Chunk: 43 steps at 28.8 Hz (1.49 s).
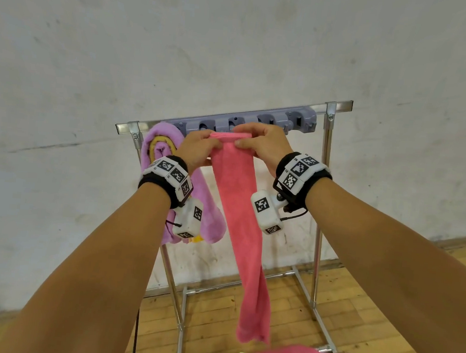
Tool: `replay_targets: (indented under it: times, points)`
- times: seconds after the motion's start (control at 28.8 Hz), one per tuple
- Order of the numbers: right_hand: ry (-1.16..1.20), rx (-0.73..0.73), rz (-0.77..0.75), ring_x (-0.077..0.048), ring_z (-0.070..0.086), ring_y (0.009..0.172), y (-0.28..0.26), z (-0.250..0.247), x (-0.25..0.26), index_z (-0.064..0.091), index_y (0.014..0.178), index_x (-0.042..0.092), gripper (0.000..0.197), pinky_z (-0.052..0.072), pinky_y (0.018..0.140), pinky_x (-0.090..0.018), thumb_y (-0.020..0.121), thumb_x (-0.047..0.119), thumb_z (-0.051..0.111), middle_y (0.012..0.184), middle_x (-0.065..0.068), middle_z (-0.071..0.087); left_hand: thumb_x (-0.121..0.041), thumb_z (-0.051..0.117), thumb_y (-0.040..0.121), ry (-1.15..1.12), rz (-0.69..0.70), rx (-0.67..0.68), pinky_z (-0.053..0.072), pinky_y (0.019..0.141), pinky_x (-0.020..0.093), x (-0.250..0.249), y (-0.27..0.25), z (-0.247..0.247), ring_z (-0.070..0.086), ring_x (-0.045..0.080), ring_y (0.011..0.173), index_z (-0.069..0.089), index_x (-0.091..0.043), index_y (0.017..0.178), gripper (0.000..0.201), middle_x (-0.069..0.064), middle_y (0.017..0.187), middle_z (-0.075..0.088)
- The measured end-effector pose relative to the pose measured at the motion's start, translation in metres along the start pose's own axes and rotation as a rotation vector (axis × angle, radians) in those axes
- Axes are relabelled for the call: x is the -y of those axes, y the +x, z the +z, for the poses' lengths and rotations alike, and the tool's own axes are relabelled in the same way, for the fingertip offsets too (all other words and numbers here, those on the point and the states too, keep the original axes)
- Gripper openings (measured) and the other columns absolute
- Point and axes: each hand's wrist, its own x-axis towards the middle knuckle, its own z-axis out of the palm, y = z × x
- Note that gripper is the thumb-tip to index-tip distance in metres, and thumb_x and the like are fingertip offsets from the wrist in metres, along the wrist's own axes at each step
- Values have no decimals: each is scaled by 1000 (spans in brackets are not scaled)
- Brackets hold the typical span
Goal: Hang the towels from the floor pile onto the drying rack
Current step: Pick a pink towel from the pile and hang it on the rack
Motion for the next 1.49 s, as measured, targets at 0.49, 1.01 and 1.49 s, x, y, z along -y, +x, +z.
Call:
replay_targets:
  times: [0.49, 1.01, 1.49]
  points:
    - [122, 59, 43, -21, 70, 92, -7, 0, 2, 69, 103, 9, 23, 59, 81, -35, 85, 20, 76, 100, -9, 73, -30, 61, 92, -179, -147, 41, 54, 76, 36, 6, -2, 9, 65, 24, 94, 61, -10, 121, 35, 8, 109, 67]
    - [107, 245, 228, -17, 67, 103, -21, 0, -17, 71, 117, 15, 30, 54, 86, -33, 87, 21, 72, 110, -1, 73, -28, 54, 100, -296, -26, -116, 55, 67, 31, -1, -4, -8, 66, 19, 99, 61, -21, 110, 14, 0, 108, 67]
    - [153, 306, 311, -23, 64, 113, -23, 5, -20, 64, 125, 14, 41, 52, 98, -41, 88, 31, 71, 122, -7, 69, -11, 60, 95, -256, -48, -33, 57, 73, 37, 4, -9, -8, 64, 23, 102, 53, -16, 136, 41, 4, 117, 64]
